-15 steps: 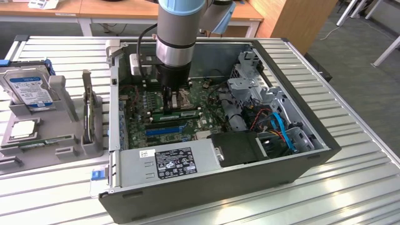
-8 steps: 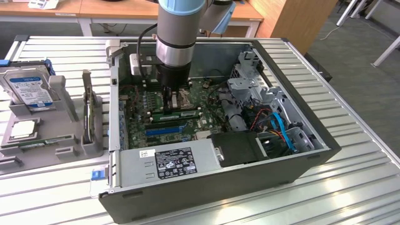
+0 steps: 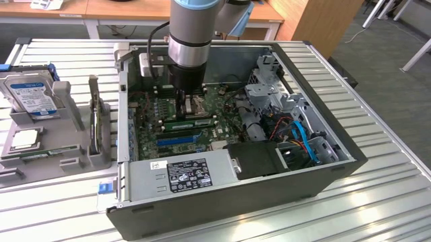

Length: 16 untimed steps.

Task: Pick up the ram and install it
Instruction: 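Press down the ram until it locks into place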

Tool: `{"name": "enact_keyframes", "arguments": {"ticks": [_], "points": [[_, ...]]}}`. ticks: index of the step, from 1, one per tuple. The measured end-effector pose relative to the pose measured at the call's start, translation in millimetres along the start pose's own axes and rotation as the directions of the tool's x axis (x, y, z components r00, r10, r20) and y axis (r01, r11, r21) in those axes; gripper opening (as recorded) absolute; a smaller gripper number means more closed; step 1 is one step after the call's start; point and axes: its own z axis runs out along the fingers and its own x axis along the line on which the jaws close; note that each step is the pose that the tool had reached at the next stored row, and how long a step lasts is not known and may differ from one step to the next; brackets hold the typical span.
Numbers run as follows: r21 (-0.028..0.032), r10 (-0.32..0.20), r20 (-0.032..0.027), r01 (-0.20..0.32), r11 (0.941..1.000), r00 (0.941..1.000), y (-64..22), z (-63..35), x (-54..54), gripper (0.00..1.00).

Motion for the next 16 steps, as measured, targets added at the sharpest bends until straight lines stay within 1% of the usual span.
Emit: {"name": "enact_keyframes", "arguments": {"ticks": [9, 16], "points": [[-0.0014, 0.000, 0.0000, 0.000, 1.0000, 1.0000, 0.7, -22.3, -0.1, 0.10], [-0.0028, 0.000, -0.0001, 0.000, 1.0000, 1.0000, 1.1, -37.1, -0.2, 0.10]]}}
